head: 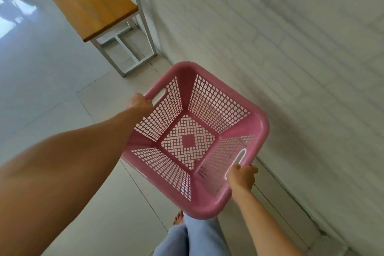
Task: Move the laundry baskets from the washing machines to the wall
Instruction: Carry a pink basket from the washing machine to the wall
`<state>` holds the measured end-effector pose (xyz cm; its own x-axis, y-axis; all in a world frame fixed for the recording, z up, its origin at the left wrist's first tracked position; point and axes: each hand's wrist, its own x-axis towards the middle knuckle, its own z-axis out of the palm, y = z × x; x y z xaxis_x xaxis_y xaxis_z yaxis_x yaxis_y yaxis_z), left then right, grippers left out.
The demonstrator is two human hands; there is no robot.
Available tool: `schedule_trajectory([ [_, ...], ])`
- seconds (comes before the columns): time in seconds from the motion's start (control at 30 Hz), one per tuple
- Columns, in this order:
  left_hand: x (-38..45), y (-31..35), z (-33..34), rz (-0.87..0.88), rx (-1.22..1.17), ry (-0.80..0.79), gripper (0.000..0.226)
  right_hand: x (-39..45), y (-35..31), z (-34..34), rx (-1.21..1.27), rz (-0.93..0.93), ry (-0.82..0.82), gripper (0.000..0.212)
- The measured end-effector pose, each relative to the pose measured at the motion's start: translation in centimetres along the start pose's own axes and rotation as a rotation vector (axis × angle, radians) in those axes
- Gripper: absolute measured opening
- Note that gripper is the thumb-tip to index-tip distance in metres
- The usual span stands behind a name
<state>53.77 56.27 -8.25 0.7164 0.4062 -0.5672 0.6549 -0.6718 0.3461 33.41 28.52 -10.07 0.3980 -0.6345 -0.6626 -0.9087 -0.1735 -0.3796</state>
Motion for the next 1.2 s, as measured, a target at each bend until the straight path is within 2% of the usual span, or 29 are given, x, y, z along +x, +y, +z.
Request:
schedule_trajectory([
  [0.13,8.1,1.5,-0.2,-0.057,0.094,0.001,0.035,4.3,-3.6,4.8,-0.122,-0.016,-0.103,0.035],
  [0.27,15.1,2.2,0.1,-0.034,0.122,0.05,0.031,7.6,-7.1,9.8,-0.217,-0.034,-0.122,0.036],
  [0.6,26.9,2.8,1.1,0.063,0.074,0.078,0.031,11.0,-12.3,17.9,-0.166,-0.081,-0.113,0.039],
  [0.83,32.4,3.9,0.7,0.1,0.087,0.114,0.033,12.3,-15.7,21.4,-0.162,-0.074,-0.066,0.037],
  [1.03,33.0,5.4,1.4,0.15,0.072,0.164,0.032,12.0,-15.5,23.1,-0.123,-0.053,-0.045,0.037],
  [1.2,33.4,4.8,1.4,0.223,0.108,0.113,0.035,11.9,-15.6,23.9,-0.103,-0.039,-0.077,0.033],
])
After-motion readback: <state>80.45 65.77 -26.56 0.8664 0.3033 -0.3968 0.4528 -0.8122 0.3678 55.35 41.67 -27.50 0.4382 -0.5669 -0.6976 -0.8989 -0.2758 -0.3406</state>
